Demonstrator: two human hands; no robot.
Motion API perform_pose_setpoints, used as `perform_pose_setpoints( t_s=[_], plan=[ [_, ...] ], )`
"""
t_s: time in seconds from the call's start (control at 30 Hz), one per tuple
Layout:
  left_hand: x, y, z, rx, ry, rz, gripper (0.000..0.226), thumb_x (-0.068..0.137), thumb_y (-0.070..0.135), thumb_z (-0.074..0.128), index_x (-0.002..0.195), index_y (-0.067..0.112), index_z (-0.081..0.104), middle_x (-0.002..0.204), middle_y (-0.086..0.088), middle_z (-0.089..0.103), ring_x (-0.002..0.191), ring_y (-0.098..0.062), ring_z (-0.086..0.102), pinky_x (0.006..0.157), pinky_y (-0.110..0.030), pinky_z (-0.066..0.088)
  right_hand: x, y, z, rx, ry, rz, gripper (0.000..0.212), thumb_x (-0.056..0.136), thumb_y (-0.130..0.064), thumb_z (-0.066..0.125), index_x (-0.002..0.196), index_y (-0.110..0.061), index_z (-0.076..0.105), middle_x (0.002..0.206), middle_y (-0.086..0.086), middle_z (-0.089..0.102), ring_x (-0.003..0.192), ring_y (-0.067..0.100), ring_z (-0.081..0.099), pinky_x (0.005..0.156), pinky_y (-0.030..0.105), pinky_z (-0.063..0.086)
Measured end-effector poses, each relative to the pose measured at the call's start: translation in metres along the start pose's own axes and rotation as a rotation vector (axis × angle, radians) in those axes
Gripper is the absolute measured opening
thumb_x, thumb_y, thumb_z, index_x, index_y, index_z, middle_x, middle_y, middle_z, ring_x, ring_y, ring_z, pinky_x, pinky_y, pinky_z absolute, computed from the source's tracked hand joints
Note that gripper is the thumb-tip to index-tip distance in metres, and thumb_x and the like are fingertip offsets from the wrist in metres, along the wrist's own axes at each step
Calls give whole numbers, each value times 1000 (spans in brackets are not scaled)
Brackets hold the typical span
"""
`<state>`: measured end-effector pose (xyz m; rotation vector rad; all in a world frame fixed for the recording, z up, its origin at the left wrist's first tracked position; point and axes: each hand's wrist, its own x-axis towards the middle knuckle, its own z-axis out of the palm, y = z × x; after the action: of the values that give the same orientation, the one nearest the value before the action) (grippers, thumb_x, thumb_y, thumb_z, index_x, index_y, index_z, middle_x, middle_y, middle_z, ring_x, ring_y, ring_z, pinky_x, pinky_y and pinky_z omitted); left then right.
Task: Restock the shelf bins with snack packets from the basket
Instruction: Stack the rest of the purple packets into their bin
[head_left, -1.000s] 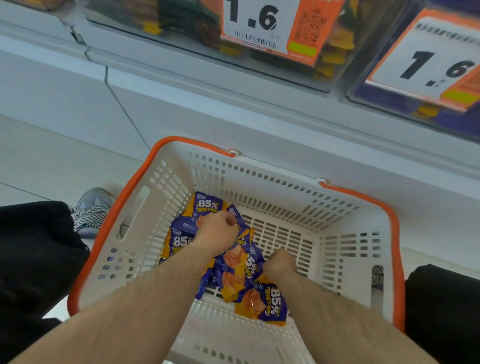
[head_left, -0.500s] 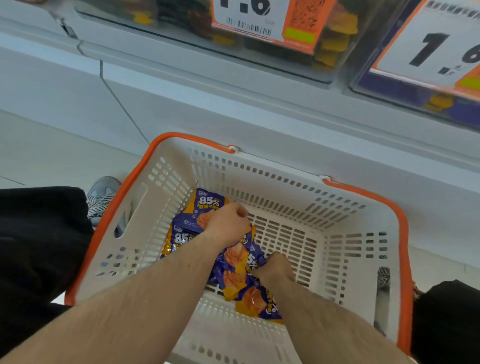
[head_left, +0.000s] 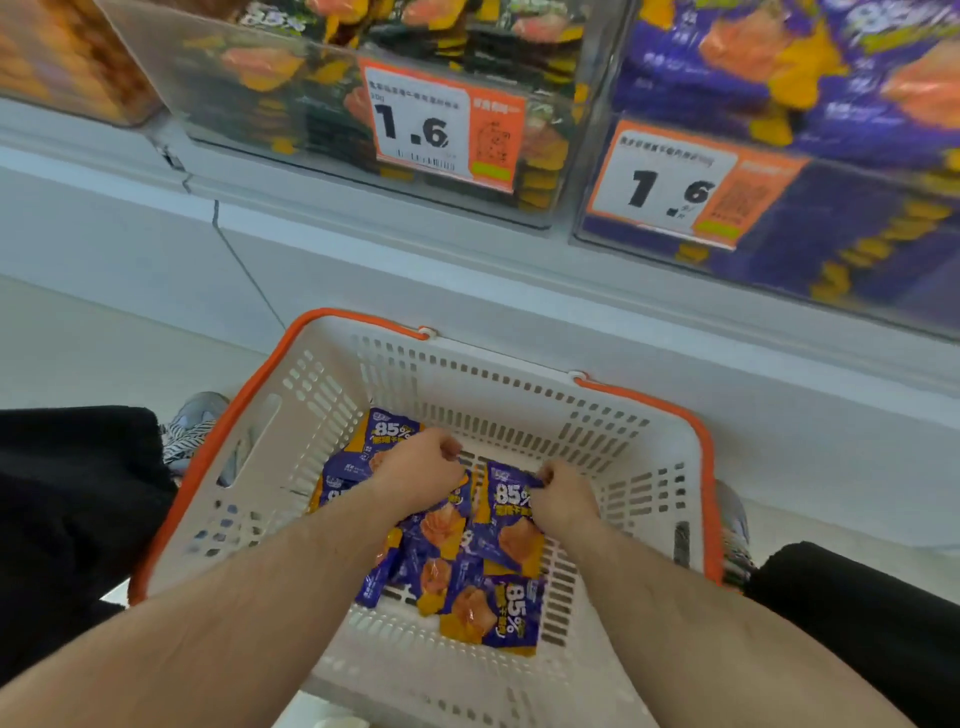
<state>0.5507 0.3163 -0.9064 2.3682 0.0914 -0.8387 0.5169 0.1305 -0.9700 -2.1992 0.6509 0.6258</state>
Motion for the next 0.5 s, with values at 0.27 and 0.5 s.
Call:
perform_pose_setpoints(
  t_s=[0.27,0.5],
  plan=[
    [-38,64,-12,-352,-107,164,53,93,28,64,139,22,37,127,-1,57,106,-18,58,86,-31,46,-41,-61,-122,41,88,-327,18,87,-8,60,82,-24,54,99,7,64,83,21,63,66,28,52],
    [-77,140,-33,-506,99,520,27,86,8,69,108,24,68,96,10,74,87,-1,68,77,-19,50,-108,-88,-201,469,277,-468,28,87,-4,65,90,-26,48,88,9,62,72,22,57,67,40,47]
  ],
)
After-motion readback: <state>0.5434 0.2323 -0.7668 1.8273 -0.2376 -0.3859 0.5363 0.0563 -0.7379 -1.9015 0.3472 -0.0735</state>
